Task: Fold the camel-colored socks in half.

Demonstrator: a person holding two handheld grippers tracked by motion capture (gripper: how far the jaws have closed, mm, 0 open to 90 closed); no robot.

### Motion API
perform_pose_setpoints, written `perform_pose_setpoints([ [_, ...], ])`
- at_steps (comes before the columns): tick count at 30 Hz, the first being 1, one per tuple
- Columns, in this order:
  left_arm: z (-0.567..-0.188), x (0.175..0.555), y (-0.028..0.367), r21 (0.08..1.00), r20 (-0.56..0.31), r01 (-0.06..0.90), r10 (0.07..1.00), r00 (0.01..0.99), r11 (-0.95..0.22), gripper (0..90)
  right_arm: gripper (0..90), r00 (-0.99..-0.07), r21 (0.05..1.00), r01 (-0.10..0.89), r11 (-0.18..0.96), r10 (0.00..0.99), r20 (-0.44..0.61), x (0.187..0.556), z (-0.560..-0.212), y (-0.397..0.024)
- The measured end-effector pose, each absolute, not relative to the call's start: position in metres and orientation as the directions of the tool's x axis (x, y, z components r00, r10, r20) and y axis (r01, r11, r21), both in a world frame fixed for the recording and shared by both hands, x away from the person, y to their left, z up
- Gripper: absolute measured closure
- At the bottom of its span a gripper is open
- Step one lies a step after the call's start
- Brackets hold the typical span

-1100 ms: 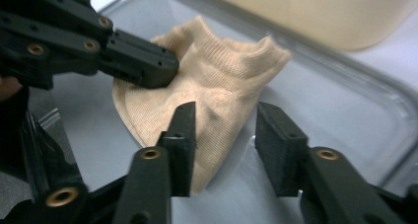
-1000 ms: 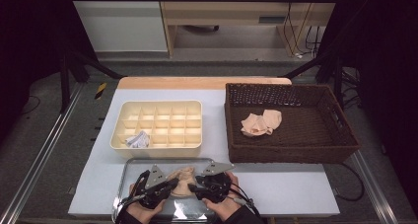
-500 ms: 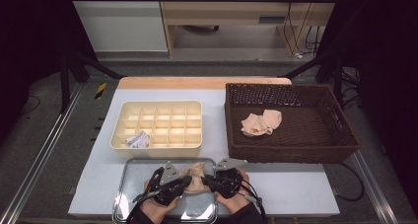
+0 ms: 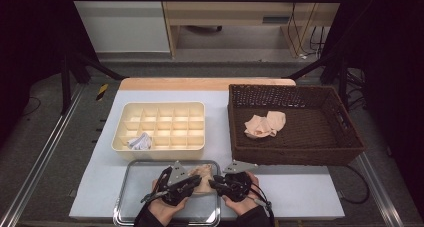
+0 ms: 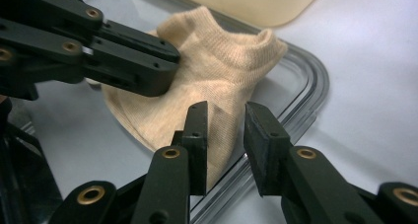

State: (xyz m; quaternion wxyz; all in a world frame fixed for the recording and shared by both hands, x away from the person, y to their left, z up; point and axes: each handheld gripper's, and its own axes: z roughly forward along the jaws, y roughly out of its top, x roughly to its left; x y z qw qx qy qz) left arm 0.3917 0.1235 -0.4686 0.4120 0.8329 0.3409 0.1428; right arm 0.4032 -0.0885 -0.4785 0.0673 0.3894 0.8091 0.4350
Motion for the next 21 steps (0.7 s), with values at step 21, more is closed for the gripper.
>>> perform_pose_setpoints([
  [21, -0.469, 0.396, 0.132, 0.777, -0.118, 0.504, 0.698, 0.706, -0.378, 84.8, 87.1, -0.73, 0.809, 0.528, 0.259, 0.624, 0.277, 0.401, -0.46, -0.085],
])
